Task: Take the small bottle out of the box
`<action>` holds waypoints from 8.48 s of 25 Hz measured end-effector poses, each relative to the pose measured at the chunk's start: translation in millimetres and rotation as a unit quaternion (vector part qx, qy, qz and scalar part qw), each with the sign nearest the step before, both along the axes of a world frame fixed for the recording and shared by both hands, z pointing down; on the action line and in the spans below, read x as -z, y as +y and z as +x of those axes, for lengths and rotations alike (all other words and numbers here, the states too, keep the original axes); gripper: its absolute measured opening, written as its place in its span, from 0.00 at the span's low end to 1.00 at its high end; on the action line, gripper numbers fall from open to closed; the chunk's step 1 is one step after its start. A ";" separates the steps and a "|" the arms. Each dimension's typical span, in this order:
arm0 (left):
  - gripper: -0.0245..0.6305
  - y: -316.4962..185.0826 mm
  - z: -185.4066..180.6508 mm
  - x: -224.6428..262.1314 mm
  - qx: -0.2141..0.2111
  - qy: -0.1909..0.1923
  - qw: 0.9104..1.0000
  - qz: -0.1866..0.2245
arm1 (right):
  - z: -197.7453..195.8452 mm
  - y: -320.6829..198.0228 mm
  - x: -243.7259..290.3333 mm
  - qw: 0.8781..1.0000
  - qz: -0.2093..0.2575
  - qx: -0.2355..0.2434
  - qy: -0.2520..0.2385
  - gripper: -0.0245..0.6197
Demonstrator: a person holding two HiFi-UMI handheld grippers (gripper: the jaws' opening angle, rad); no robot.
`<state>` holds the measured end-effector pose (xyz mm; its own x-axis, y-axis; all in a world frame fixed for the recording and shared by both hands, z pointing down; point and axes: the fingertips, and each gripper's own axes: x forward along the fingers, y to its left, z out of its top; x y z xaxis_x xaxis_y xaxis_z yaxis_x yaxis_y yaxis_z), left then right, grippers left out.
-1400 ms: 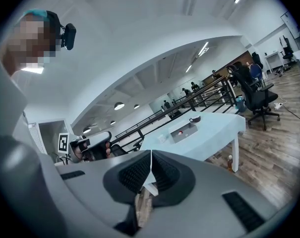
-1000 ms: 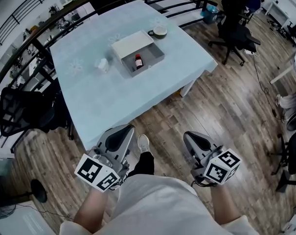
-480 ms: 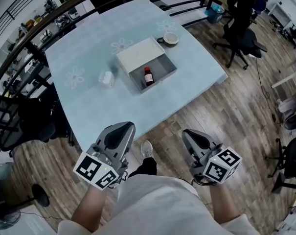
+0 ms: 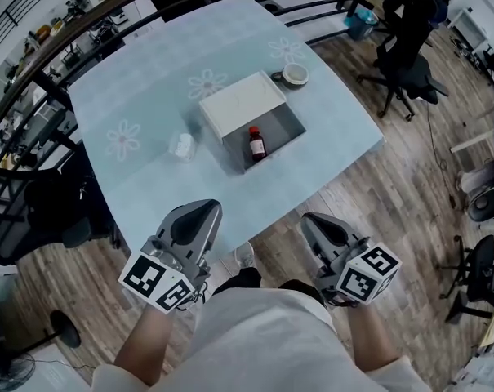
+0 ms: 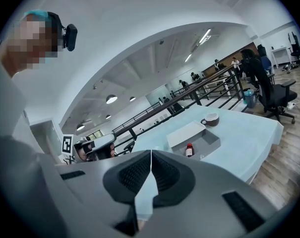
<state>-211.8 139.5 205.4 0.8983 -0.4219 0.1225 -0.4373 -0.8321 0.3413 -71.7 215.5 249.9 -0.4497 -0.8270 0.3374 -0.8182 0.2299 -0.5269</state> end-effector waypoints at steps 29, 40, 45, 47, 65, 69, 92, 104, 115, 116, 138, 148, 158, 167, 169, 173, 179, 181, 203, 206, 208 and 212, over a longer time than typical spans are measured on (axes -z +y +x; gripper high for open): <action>0.07 -97.2 63.4 -66.4 0.087 -0.062 0.993 -0.042 | 63.3 -138.9 -30.9 0.995 -0.004 0.102 -0.006 0.07; 0.07 -143.4 104.4 -107.1 0.101 -0.108 0.987 -0.066 | 92.7 -190.7 -58.2 0.988 -0.032 0.146 -0.026 0.07; 0.07 -158.2 118.6 -130.4 0.103 -0.130 0.983 -0.078 | 102.0 -209.4 -71.5 0.986 -0.042 0.160 -0.034 0.07; 0.07 -161.9 123.4 -139.5 0.103 -0.139 0.981 -0.084 | 105.4 -214.3 -77.6 0.985 -0.047 0.164 -0.037 0.07; 0.07 -195.2 155.4 -216.7 0.097 -0.213 0.960 -0.156 | 142.2 -251.7 -130.6 0.979 -0.089 0.171 -0.066 0.07; 0.07 -196.3 158.9 -229.8 0.097 -0.228 0.954 -0.169 | 149.1 -255.1 -141.4 0.978 -0.097 0.168 -0.073 0.07; 0.27 -183.4 158.0 -285.7 0.080 -0.323 0.907 -0.256 | 165.7 -257.0 -176.8 0.976 -0.117 0.152 -0.105 0.07; 0.35 -178.6 164.1 -304.4 0.062 -0.404 0.869 -0.281 | 178.9 -257.0 -191.6 0.975 -0.125 0.137 -0.125 0.07; 0.38 -178.7 167.3 -319.0 0.054 -0.444 0.838 -0.313 | 190.3 -257.5 -196.2 0.974 -0.128 0.134 -0.127 0.07; 0.39 -178.9 167.3 -320.6 0.053 -0.447 0.835 -0.316 | 191.3 -257.7 -196.7 0.974 -0.128 0.134 -0.127 0.07; 0.40 -181.6 178.2 -335.4 0.021 -0.503 0.815 -0.286 | 193.8 -254.2 -204.5 0.973 -0.136 0.133 -0.130 0.07; 0.40 -181.2 180.8 -329.9 0.031 -0.481 0.828 -0.288 | 186.5 -248.0 -196.0 0.974 -0.133 0.134 -0.125 0.07; 0.39 -181.2 184.0 -302.4 0.043 -0.434 0.858 -0.273 | 174.2 -240.0 -178.9 0.976 -0.122 0.138 -0.114 0.07; 0.39 -183.7 188.0 -257.9 0.050 -0.386 0.890 -0.237 | 159.1 -230.2 -148.7 0.979 -0.100 0.150 -0.094 0.07; 0.39 -183.1 187.9 -247.3 0.052 -0.372 0.897 -0.232 | 154.7 -226.9 -142.2 0.979 -0.096 0.153 -0.089 0.07; 0.39 -177.9 183.1 -225.0 0.059 -0.345 0.911 -0.219 | 141.6 -215.3 -127.8 0.980 -0.088 0.161 -0.080 0.07; 0.39 -172.8 168.0 -197.0 0.070 -0.308 0.925 -0.213 | 121.0 -206.5 -100.7 0.981 -0.067 0.173 -0.066 0.07; 0.39 -170.8 162.0 -187.8 0.075 -0.295 0.929 -0.210 | 115.5 -204.0 -92.7 0.981 -0.060 0.175 -0.060 0.07; 0.38 -110.3 79.0 -98.7 0.104 -0.191 0.967 -0.131 | 39.0 -162.4 -22.4 0.982 0.008 0.189 -0.008 0.07; 0.38 -104.6 66.7 -89.0 0.109 -0.172 0.972 -0.119 | 28.4 -159.4 -16.7 0.982 0.015 0.188 -0.006 0.07; 0.38 -100.2 60.7 -83.2 0.109 -0.164 0.974 -0.108 | 21.7 -156.7 -13.4 0.981 0.021 0.192 -0.001 0.07; 0.38 -95.0 51.0 -67.9 0.115 -0.149 0.979 -0.084 | 12.0 -151.8 -6.6 0.980 0.032 0.195 0.010 0.07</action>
